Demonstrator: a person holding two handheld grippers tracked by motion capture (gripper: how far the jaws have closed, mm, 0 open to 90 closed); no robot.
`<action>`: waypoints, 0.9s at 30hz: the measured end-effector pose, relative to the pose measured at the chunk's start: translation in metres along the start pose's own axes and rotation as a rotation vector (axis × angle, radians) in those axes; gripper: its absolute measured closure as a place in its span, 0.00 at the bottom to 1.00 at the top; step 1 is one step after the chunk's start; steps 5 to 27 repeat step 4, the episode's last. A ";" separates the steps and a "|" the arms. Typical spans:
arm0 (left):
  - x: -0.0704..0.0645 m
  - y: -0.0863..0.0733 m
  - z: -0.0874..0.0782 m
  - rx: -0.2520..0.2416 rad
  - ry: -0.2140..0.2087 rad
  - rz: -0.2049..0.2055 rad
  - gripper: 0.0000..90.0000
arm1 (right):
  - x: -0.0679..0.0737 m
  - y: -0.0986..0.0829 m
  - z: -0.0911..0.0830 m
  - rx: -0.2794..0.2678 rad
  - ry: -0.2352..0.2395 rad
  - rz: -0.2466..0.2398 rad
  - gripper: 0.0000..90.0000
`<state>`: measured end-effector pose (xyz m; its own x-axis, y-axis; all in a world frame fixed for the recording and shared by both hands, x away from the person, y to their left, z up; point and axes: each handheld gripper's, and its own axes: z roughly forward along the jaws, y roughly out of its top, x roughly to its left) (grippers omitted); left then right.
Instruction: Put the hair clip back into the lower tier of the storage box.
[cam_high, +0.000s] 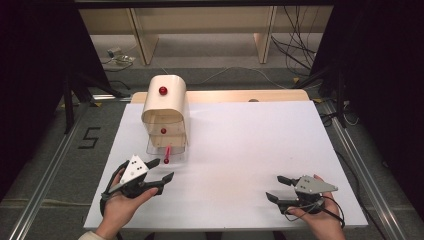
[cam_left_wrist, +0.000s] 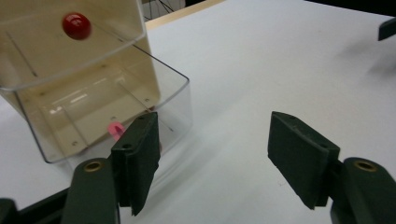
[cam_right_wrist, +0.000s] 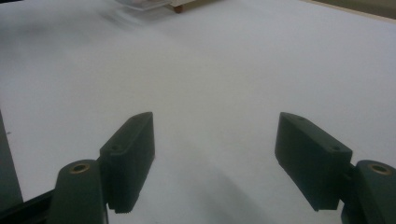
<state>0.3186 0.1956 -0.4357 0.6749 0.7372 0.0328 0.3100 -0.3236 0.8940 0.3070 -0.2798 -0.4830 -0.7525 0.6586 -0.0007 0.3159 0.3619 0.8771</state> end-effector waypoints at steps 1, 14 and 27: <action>-0.002 -0.002 0.000 0.005 -0.008 0.005 0.39 | 0.000 0.000 0.000 0.000 0.000 -0.001 0.33; -0.008 -0.009 0.002 0.011 -0.024 0.012 0.38 | 0.000 0.000 0.000 -0.001 -0.001 0.003 0.33; -0.008 -0.009 0.002 0.011 -0.024 0.012 0.38 | 0.000 0.000 0.000 -0.001 -0.001 0.003 0.33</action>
